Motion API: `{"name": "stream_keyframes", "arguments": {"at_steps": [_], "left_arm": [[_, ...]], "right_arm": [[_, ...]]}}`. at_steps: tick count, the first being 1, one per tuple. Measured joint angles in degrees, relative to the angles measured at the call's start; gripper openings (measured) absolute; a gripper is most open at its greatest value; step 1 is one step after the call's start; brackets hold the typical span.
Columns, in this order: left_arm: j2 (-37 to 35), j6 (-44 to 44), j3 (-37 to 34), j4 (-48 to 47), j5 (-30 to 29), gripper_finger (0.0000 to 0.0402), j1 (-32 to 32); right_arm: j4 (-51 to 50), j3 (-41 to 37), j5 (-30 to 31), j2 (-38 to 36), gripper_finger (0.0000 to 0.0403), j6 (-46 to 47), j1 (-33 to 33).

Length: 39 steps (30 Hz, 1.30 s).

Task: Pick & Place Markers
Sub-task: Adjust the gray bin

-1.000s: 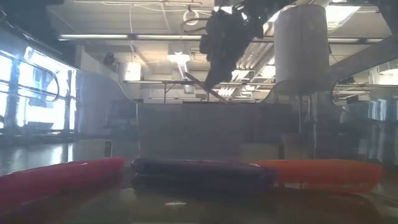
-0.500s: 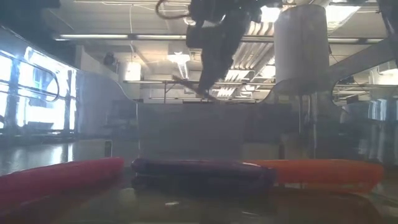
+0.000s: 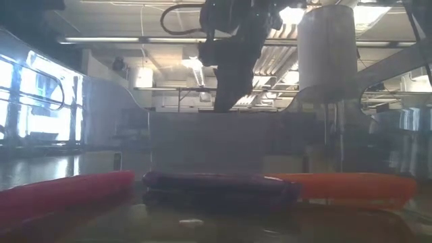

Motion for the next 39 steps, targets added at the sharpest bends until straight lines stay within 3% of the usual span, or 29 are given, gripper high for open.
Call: {"name": "stream_keyframes", "arguments": {"at_steps": [9,15,18,22,26,29,32,36,39], "left_arm": [[0.02,-0.02,0.00,5.01,-0.01,0.0000,0.00],[0.03,-0.02,0.00,9.53,-1.97,0.0000,0.01],[0.03,-0.21,0.00,10.96,-2.60,0.0000,0.01],[0.04,-4.47,0.00,12.43,-6.26,0.0015,0.02],[1.31,-9.15,0.00,12.51,-14.40,0.0074,0.02],[3.25,-18.73,-0.02,14.50,-21.68,0.0127,0.04],[5.13,-17.65,-0.02,19.27,-28.25,0.0160,0.06],[10.77,-16.62,0.03,31.69,-28.02,0.0169,4.42],[17.55,-16.54,0.09,39.56,-20.96,0.0170,11.37]], "right_arm": [[-3.34,0.24,3.21,-6.52,0.0129,9.91,-0.02],[-7.64,-1.42,4.71,-13.94,0.0061,10.61,1.43],[-2.13,-9.77,3.86,-19.86,0.0012,11.38,2.67],[8.77,-24.99,2.40,-30.40,0.0022,19.49,4.93],[15.67,-38.08,4.06,-41.28,0.0015,26.25,7.55],[16.03,-45.06,6.16,-48.45,0.0003,29.95,8.51],[16.13,-50.37,7.55,-54.63,0.0006,32.18,8.63],[16.02,-55.25,6.84,-60.99,0.0002,31.70,8.51],[15.39,-57.40,6.07,-64.53,0.0001,29.82,8.12]]}}
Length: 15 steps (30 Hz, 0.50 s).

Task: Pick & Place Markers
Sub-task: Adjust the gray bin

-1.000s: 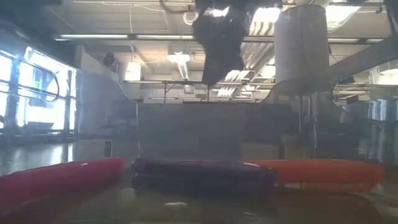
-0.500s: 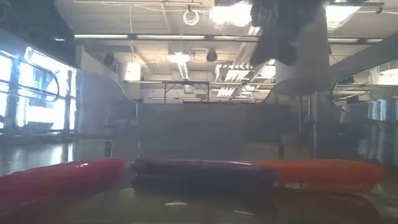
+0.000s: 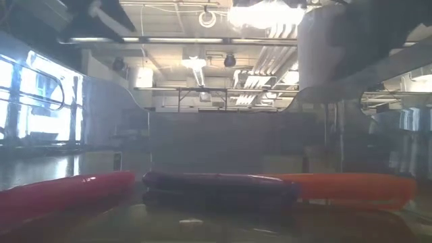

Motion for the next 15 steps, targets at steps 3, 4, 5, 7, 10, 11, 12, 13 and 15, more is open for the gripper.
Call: {"name": "stream_keyframes", "arguments": {"at_steps": [3,4,5,7,10,11,12,13,15], "left_arm": [[4.66,-1.28,1.55,0.64,13.28,0.0170,7.82],[6.25,-2.18,2.46,1.33,17.31,0.0170,10.58],[8.01,-2.83,2.99,1.31,21.35,0.0170,13.10],[12.10,-3.08,3.98,0.30,28.39,0.0170,17.77],[17.65,-4.48,6.16,1.27,35.70,0.0170,22.75],[18.80,-4.67,6.52,0.89,38.00,0.0170,23.96],[20.44,-4.61,7.13,0.32,40.15,0.0170,24.99],[22.19,-4.61,7.97,0.61,42.17,0.0170,25.86],[25.88,-4.51,9.31,0.51,44.80,0.0170,27.10]], "right_arm": [[-0.73,-1.47,-0.68,-2.60,0.0001,-2.63,-0.84],[-1.14,-1.66,-0.85,-3.32,0.0001,-3.67,-1.19],[-1.78,-1.75,-0.87,-3.75,0.0001,-4.80,-1.46],[-2.58,-1.73,-1.35,-4.55,0.0001,-7.02,-2.06],[-3.04,-1.73,-2.61,-5.09,0.0001,-8.78,-3.03],[-3.21,-1.73,-3.22,-5.08,0.0001,-9.30,-3.35],[-3.36,-1.73,-3.87,-5.08,0.0001,-9.91,-3.64],[-3.32,-1.73,-4.31,-5.10,0.0001,-10.15,-3.87],[-3.43,-1.73,-5.04,-5.10,0.0001,-10.30,-4.19]]}}
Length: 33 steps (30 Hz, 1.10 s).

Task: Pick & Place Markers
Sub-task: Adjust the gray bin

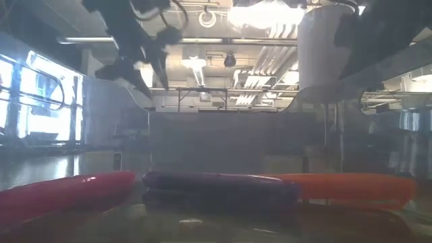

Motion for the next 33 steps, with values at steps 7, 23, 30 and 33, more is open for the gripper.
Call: {"name": "stream_keyframes", "arguments": {"at_steps": [7,23,30,33], "left_arm": [[9.37,0.52,4.95,-4.63,3.29,0.0170,0.20],[20.44,0.01,6.67,-5.07,9.30,0.0170,0.20],[24.75,-0.57,6.66,-4.89,13.67,0.0170,0.20],[25.35,-1.28,6.66,-4.73,14.57,0.0159,0.20]], "right_arm": [[-0.20,0.00,-0.77,0.01,0.0002,-1.24,0.00],[-0.22,0.00,-1.09,0.01,0.0001,-2.56,0.00],[-0.20,0.02,-0.99,0.01,0.0001,-2.98,0.00],[-0.20,0.02,-0.96,0.01,0.0001,-3.00,0.00]]}}
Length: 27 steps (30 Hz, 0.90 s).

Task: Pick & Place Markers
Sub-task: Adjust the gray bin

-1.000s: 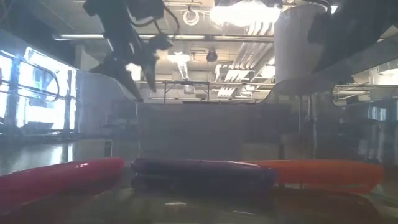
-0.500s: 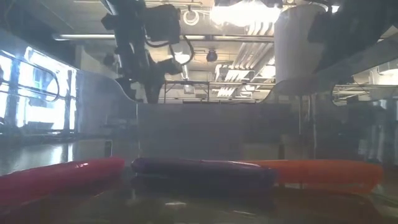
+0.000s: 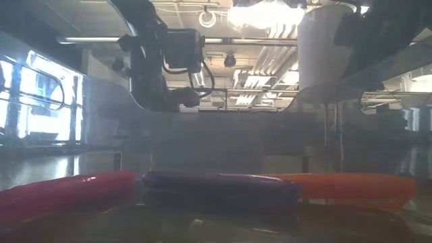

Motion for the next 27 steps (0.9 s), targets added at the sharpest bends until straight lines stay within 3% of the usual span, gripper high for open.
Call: {"name": "stream_keyframes", "arguments": {"at_steps": [3,7,9,18,27], "left_arm": [[1.10,-0.93,0.00,1.13,0.30,0.0122,0.00],[1.05,-3.31,-0.03,1.17,-1.37,0.0034,0.00],[1.05,-4.78,-0.02,1.09,-2.21,0.0011,0.00],[0.90,-6.56,-0.04,4.92,1.02,0.0003,0.00],[-2.65,-4.69,1.68,-4.10,0.94,0.0002,0.00]], "right_arm": [[0.00,0.00,-0.01,0.00,0.0001,-0.02,0.00],[0.02,0.02,0.00,0.00,0.0002,-0.61,0.00],[0.02,0.04,-0.01,0.00,0.0002,-0.63,0.00],[0.02,0.07,-0.02,0.00,0.0001,-1.07,0.02],[0.02,0.07,-0.06,0.00,0.0001,-1.46,0.02]]}}
